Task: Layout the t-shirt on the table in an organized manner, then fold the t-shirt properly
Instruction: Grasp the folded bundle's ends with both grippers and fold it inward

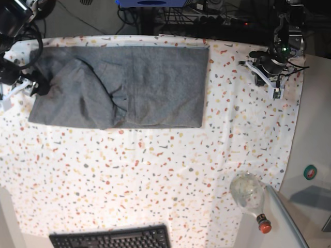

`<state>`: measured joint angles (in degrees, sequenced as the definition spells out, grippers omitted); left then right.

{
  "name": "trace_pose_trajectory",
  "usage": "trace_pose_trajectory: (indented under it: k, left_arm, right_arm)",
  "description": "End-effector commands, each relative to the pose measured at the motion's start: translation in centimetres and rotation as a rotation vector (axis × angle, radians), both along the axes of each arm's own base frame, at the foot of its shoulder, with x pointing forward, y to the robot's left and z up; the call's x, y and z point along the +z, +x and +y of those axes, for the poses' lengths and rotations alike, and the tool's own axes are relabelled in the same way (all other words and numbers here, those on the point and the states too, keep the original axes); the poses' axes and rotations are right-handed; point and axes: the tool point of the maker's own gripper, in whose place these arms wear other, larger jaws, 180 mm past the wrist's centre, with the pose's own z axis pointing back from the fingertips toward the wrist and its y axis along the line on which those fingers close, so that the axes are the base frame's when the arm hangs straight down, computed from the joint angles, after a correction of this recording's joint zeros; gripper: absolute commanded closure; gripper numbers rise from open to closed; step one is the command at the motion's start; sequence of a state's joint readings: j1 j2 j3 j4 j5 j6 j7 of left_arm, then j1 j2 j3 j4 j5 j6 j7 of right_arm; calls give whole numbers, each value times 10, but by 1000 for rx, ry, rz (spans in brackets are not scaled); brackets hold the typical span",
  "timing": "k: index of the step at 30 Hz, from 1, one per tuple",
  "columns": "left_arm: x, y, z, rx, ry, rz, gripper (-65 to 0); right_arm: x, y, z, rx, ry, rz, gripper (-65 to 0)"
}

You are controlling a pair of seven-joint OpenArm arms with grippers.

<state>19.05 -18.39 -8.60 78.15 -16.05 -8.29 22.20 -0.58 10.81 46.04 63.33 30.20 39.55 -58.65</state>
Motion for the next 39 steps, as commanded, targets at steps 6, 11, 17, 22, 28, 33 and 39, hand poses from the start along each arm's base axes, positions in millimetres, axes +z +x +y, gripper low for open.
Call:
trace_pose_trajectory:
  k: [6,11,17,22,28,33,39]
  left_arm:
    - [-5,16,-69,-110,-106,-14,0]
    - [-9,18,-116,-178,-171,-10,0]
    - [-6,15,-156,-245,-223,-13,0]
    - [18,24,-163,-279,-223,-63,0]
    - [21,34,-147,-252,-193,-39,0]
    - [22,35,-144,-252,-186,-39,0]
    - [9,31,-143,-243,-189,-4,0]
  right_arm:
    - [2,12,28,120,6,-4,-467]
    - [-2,10,33,122,16,4,-465]
    - [-6,-3,35,147,18,54,-314]
    - [-5,-4,37,160,26,70,-312]
    - [-6,-2,40,158,35,66,-314]
    - [-2,10,39,148,31,30,-305]
    - [4,23,38,151,24,7,-18]
